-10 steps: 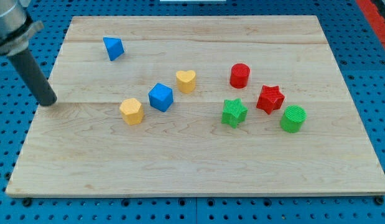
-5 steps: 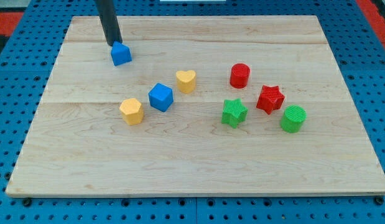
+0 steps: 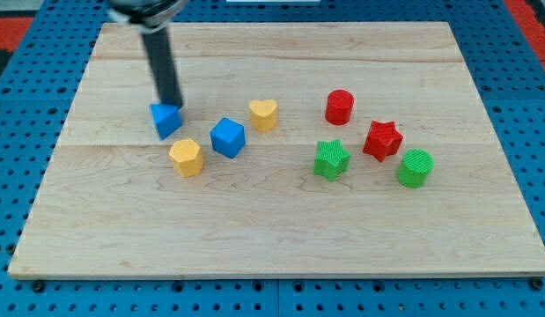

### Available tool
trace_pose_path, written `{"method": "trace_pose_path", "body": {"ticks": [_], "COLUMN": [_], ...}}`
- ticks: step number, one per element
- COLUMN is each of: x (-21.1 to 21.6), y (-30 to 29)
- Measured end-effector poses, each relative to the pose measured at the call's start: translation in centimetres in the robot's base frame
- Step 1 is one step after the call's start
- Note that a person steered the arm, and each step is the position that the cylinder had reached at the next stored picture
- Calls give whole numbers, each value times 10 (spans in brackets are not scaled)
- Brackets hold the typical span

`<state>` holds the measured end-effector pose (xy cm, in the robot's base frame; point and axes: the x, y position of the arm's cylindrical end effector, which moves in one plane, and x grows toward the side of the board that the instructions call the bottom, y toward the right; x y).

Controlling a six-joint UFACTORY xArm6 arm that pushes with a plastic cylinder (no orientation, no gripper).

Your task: Keep the yellow hexagon and blue triangle at the bottom left side of the blue cube

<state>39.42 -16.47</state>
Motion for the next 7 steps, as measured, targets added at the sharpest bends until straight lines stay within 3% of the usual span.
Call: {"method": "trace_pose_path", "body": {"ticks": [1, 2, 3, 5, 6, 7], "x": [28, 14, -33, 74, 96, 18], "y": [-38, -47, -18, -48, -92, -71]}}
